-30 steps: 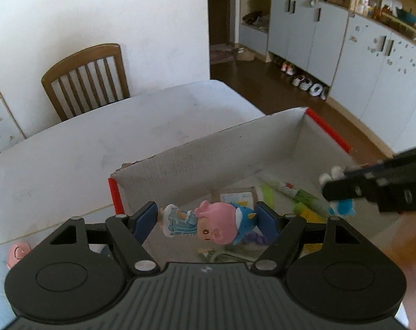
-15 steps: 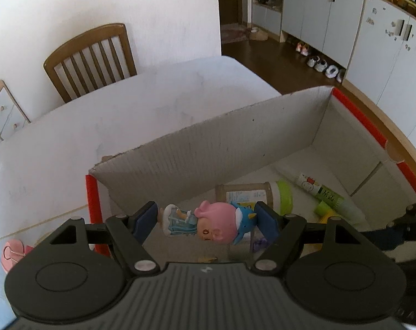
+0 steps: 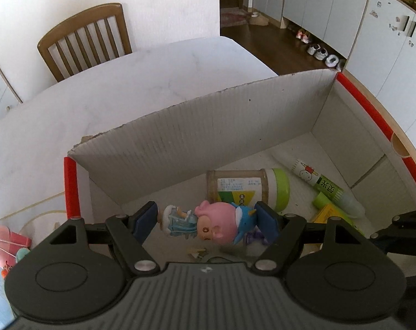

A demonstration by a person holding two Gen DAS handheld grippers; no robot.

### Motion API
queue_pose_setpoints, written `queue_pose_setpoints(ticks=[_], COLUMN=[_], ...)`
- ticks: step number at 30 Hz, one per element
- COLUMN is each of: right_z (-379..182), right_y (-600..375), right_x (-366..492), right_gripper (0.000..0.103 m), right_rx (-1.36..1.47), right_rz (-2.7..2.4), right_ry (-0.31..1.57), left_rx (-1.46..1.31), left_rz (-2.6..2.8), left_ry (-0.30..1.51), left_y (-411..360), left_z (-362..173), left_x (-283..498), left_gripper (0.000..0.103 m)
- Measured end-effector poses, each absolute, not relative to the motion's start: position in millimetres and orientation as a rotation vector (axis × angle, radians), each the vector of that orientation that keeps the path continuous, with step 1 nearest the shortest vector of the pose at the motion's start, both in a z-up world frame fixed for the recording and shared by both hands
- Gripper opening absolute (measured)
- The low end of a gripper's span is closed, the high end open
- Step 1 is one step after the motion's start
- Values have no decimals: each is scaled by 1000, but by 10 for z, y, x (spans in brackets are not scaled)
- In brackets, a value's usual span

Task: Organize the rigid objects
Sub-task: 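Open the right tool, releasing the bunny figurine in the box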

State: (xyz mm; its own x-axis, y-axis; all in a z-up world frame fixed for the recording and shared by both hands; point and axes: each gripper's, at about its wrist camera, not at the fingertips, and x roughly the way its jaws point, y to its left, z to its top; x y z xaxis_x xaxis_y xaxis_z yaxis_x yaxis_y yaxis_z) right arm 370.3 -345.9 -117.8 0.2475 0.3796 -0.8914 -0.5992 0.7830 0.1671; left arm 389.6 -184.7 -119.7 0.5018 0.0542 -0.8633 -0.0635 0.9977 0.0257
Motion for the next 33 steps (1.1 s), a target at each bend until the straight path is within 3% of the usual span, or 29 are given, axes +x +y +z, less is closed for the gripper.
queue_pose_setpoints(ticks=[24,33], right_z=[-955,-737], right_y=[-3630,-3706], right_x=[3651,3546], right_gripper=[39,53], right_rx=[-167,-154], right_rz=[697,701], right_ry=[1091,1021], left_rx=[-39,-51], left_rz=[106,115], left_ry=[968,912], left_y=[-1876,-1876], left_z=[-947,-715], left_x=[3697,3477], left_gripper=[77,77])
